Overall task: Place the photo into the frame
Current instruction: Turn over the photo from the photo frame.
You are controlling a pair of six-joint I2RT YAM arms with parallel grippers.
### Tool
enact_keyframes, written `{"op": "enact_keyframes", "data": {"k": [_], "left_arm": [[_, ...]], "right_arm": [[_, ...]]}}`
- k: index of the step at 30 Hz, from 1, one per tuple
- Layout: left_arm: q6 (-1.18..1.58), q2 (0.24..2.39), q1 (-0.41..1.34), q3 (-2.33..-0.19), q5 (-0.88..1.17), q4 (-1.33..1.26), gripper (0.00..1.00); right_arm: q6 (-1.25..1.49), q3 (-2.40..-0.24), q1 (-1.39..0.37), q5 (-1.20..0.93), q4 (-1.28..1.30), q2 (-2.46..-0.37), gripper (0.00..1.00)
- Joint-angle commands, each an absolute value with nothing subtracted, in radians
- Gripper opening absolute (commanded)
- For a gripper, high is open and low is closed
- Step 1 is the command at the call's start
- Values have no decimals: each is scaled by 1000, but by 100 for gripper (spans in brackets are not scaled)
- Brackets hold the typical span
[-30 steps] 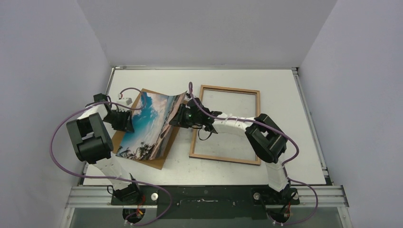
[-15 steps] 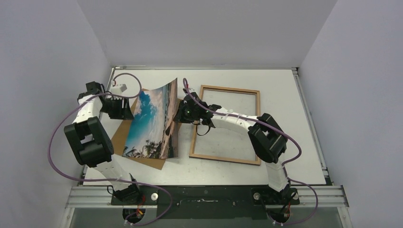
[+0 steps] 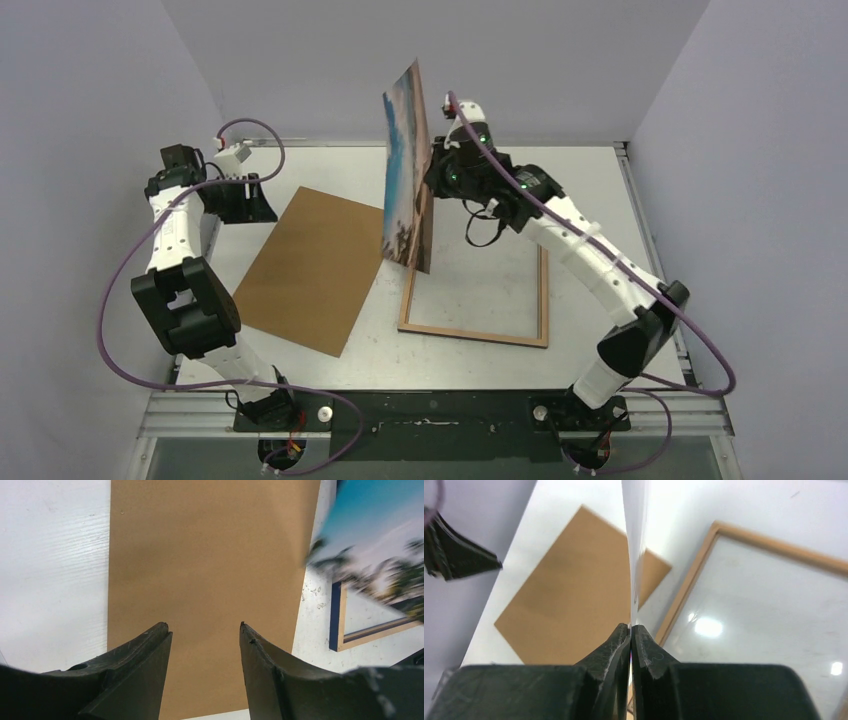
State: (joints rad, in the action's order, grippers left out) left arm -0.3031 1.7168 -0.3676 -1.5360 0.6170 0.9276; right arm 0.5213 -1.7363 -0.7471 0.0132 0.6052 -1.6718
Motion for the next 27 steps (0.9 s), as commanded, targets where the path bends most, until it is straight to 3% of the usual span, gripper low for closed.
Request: {"op": "enact_keyframes", "data": {"k": [1,11,18,27], "left_arm": [[-272,1687,-358,-1528,651,899,50],[-253,1690,-332,-1488,641,875,48],[-250,1698,-322,-1481,637,881,47],[-260,1698,-321,-1464,635,887,46]], "right_arm": [[395,-1916,-748,272,881,-1532,5],[324,-2229,-752,686,1350,-1543,5],[343,-2156,-767,881,1398,-1609,5],[403,-1994,-842,802,1376,-1724,5]]}}
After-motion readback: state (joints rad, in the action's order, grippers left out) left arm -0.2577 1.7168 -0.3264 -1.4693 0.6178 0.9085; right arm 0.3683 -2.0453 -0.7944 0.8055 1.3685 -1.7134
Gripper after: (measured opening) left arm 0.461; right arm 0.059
